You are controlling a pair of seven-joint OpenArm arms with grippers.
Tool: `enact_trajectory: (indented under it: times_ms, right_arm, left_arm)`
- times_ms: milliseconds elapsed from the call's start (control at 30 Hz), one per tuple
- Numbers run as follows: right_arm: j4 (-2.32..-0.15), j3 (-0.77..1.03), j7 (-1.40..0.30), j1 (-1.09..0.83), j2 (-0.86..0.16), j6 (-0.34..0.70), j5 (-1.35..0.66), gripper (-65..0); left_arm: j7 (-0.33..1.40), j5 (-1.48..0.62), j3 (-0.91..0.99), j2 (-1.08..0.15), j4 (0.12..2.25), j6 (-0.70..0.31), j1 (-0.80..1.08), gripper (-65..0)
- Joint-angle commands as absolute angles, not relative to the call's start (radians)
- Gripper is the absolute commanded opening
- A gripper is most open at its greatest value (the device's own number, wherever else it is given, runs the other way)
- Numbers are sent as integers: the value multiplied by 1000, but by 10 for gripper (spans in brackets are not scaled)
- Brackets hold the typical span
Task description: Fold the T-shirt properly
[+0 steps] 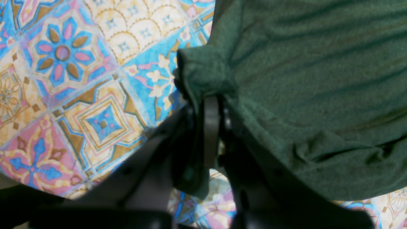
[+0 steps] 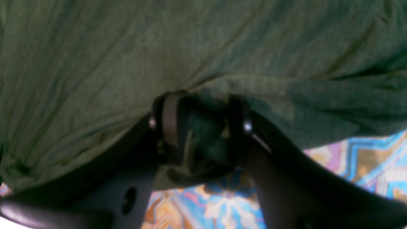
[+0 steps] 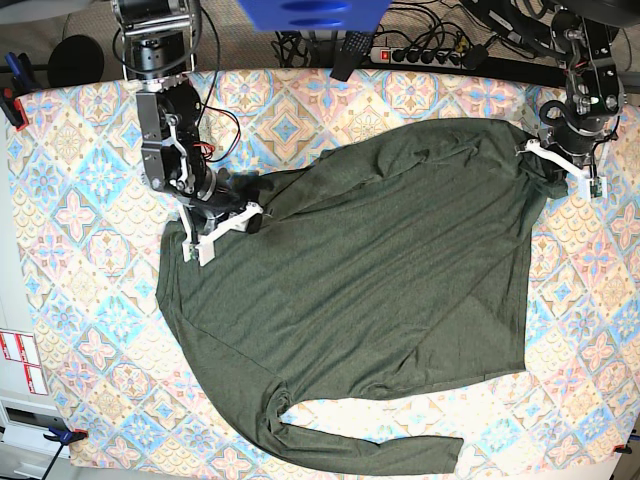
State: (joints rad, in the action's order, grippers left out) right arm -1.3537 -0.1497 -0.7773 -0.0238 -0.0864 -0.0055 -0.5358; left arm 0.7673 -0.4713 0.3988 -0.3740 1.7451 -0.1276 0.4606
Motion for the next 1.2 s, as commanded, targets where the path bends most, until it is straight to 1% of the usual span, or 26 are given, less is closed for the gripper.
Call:
enact_trajectory:
  times_ms: [0,200,433,600,833,1033,1100,1167]
  right_arm:
    - [-1348,-147,-762,-12,-90,-1,-545,-426]
    - [-1282,-147,-731,-12,-90,-1,-545,-426]
    - [-1290,-153,-731,-7,-87,-1,-547,-425]
    - [-1279,-154,-737,54,-85,-1,-547,-425]
    - [-1276,-154,-739,62,-85,-2,-547,-425]
    - [-1156,-156,-769,104,-84,-2,-547,-422]
    - [-1135,-156,-766,104,-84,-2,-547,-408]
    - [-1125,-156,-766,104,-84,-2,-547,-379]
  left_arm:
    - [751,-473,406,-387,1765,-125,460,-650]
    - [751,-473,406,-387,1764,-125,460,-650]
    - [751,-473,406,-387,1762,-125,460,-650]
    - [751,-473,406,-387,1762,-125,460,-650]
    - [751,-473,406,-387,1762,-125,460,-650]
    - [751,-473,406,-387,1762,-125,460,-650]
    - [751,-473,406,-387,1762,-125,460,-650]
    - [751,-473,406,-387,1762,-125,460,-650]
